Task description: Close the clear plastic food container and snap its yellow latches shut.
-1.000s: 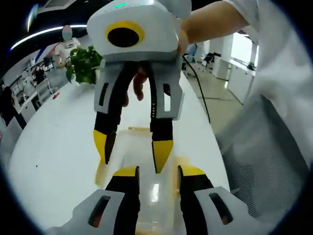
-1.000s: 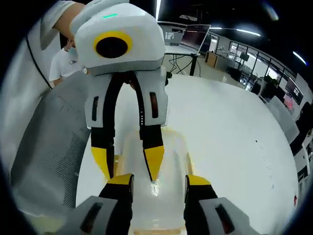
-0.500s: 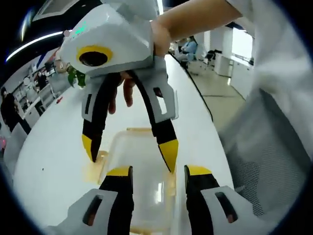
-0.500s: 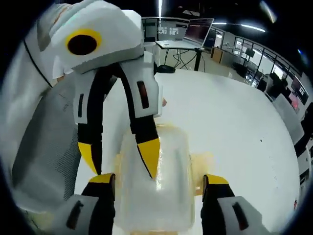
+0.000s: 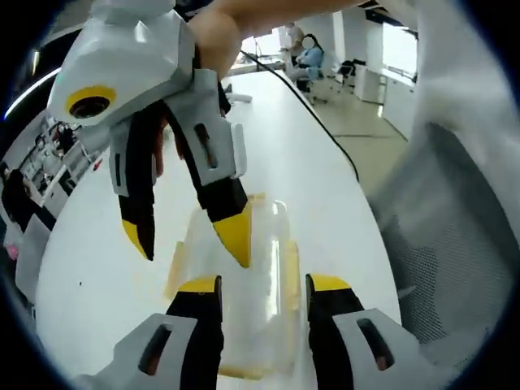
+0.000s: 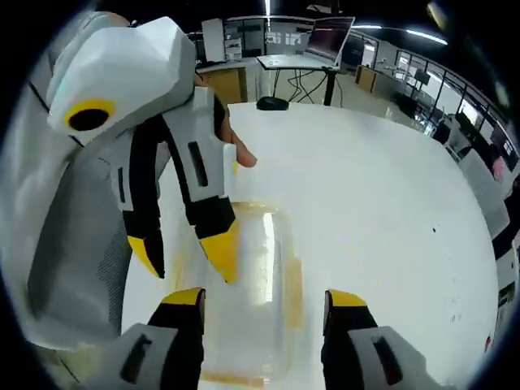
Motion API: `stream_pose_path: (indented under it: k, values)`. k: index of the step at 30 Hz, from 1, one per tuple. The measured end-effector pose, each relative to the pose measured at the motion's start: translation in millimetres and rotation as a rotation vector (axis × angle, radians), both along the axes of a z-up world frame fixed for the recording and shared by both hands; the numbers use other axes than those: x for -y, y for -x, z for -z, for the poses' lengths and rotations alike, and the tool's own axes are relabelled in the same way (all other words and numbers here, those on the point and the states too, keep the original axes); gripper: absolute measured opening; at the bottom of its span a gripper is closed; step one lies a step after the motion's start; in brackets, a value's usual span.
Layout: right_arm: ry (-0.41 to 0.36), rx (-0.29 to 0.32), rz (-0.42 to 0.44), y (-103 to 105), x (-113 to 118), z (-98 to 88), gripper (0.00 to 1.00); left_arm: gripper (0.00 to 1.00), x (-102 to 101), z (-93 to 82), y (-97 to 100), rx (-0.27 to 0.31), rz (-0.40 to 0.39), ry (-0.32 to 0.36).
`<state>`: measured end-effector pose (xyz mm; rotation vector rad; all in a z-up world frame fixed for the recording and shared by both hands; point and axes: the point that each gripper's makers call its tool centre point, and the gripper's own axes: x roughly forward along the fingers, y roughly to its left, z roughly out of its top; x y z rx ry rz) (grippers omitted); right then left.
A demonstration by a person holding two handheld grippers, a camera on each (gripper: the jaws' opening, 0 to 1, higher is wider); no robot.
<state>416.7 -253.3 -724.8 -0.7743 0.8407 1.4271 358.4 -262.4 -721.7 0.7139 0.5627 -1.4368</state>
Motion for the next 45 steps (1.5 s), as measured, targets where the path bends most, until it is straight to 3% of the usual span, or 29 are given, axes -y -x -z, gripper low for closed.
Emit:
stream_pose_path:
  k: [3, 6, 8, 11, 13, 15, 18, 19, 20, 24, 28, 34, 38, 43, 44, 45]
  values:
    - [0.065, 0.055, -0.047, -3, 4, 6.7, 0.57, 0.39, 3, 1.5, 0.0, 0.002, 0.026, -0.024]
    - [0.069, 0.037, -0.031, -2, 1, 7.2, 0.56, 0.42, -1, 9.5, 0.4, -0.022, 0.018, -0.084]
    - [0.082, 0.048, -0.053, -2, 2, 7.6, 0.56, 0.38, -1, 8.0, -1.8, 0.02, 0.042, -0.089]
    - [0.105, 0.033, -0.087, 1, 1, 8.1, 0.52, 0.38, -1, 7.9, -1.8, 0.016, 0.036, -0.085]
    - [0.128, 0.001, -0.11, 6, 0, 9.2, 0.47, 0.38, -1, 8.6, -1.6, 0.027, 0.05, -0.087]
    - [0.174, -0.048, -0.071, 7, 3, 11.6, 0.46, 0.38, -1, 8.4, -2.3, 0.02, 0.043, -0.09]
    - [0.19, -0.052, -0.069, 1, 1, 13.0, 0.48, 0.38, 1, 8.3, -3.9, 0.012, 0.038, -0.11]
    - [0.204, -0.139, -0.068, 13, 3, 14.2, 0.45, 0.37, 1, 8.3, -4.6, 0.003, 0.037, -0.116]
    - [0.205, -0.107, -0.064, 4, 3, 13.5, 0.45, 0.37, 0, 8.3, -5.1, -0.004, 0.036, -0.122]
    - [0.216, -0.213, 0.002, 3, 6, 17.1, 0.46, 0.37, 2, 7.4, -6.7, -0.038, 0.045, -0.162]
    - [0.212, -0.225, -0.04, 4, 6, 18.5, 0.46, 0.37, 3, 8.9, -5.9, -0.032, 0.053, -0.208]
    - [0.215, -0.24, -0.064, 6, 6, 20.2, 0.44, 0.37, 2, 10.8, -5.5, -0.009, 0.058, -0.209]
    - [0.237, -0.243, -0.092, 6, 5, 21.6, 0.43, 0.38, 3, 13.2, -4.1, 0.032, 0.065, -0.226]
    - [0.287, -0.264, -0.103, 8, 5, 23.0, 0.41, 0.37, 2, 12.7, -6.1, 0.024, 0.047, -0.23]
    - [0.295, -0.28, -0.092, 8, 5, 23.4, 0.4, 0.37, 2, 12.7, -5.8, 0.024, 0.042, -0.228]
    - [0.298, -0.331, -0.026, 12, 6, 27.5, 0.4, 0.37, 4, 13.5, -1.8, 0.011, 0.065, -0.217]
